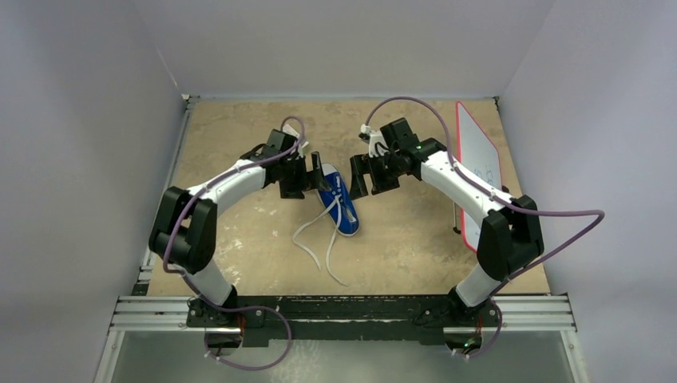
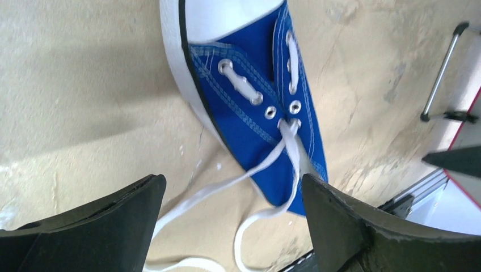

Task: Tie the shoes

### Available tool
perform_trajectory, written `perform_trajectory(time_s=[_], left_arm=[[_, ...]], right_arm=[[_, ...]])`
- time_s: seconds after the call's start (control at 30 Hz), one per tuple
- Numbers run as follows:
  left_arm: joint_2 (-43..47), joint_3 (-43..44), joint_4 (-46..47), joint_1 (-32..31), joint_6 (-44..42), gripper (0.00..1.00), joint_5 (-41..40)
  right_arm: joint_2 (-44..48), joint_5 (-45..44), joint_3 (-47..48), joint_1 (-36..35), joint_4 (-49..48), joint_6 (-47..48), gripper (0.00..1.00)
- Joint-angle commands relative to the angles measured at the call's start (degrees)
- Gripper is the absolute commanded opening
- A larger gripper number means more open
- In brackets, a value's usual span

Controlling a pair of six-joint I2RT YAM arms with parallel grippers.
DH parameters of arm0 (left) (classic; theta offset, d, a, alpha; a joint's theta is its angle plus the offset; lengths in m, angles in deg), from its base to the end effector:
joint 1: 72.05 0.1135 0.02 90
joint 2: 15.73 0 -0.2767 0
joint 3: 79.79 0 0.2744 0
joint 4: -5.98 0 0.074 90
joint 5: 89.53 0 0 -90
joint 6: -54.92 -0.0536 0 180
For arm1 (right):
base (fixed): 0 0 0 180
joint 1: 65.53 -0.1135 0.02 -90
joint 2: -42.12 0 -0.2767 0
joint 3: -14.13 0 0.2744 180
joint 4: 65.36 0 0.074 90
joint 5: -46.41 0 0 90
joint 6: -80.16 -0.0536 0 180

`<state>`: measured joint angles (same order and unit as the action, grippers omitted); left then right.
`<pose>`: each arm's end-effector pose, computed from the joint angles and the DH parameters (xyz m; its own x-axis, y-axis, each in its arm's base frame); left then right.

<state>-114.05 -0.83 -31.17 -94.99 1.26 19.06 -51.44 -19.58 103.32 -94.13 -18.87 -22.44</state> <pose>0.3505 -0.1669 0.1922 -0.9336 -0.2148 -0.2869 -0.0270 0.8405 -0.5411 0.3306 0.2051 0.2734 -0.8091 -0.2142 -0.5472 -0.4983 0.7437 0.4457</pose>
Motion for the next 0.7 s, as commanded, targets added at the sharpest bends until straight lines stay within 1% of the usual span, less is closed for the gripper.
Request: perform_trajectory(time_s=[0.0,0.07,0.13,0.2,0.3,0.33,0.4,0.5,0.67], left_arm=[[5.15,-5.70,-0.61,0.26,-4.70,0.91,0.93],[6.47,-8.35,0.55,0.19,-5.22,0.91,2.08],[7.11,-10.46,3.04,0.05,-6.63,0.91,6.40],[6.89,-11.04,4.00,-0.09,-8.33,0.91,8.81],[5.61,-10.12,3.81,-0.09,-9.56,0.87,6.41],[5.03,-9.94,4.40,-0.09,-9.20,0.84,5.78],[3.24,-9.52,5.09,-0.09,-8.44,0.79,5.11],[1.35,-9.12,4.61,-0.09,-7.11,0.71,3.40],[1.56,-9.12,1.24,-0.09,-8.24,0.69,1.99]], right_arm=[[2.48,3.41,-0.31,-0.47,-0.69,-1.81,0.87],[2.59,4.73,-0.75,-0.78,-0.80,-2.27,0.87],[2.65,5.67,-1.85,-1.22,-1.18,-3.15,0.86],[3.03,6.23,-3.33,-1.80,-1.98,-4.16,0.86],[3.90,7.26,-6.04,-2.84,-4.21,-6.18,0.84],[4.11,7.37,-6.70,-3.24,-4.87,-6.84,0.81],[4.09,5.87,-6.96,-4.45,-4.28,-7.22,0.80],[4.33,4.57,-8.88,-7.13,-6.25,-9.66,0.78],[4.50,-4.26,-11.41,-14.50,-10.45,-18.66,0.77]])
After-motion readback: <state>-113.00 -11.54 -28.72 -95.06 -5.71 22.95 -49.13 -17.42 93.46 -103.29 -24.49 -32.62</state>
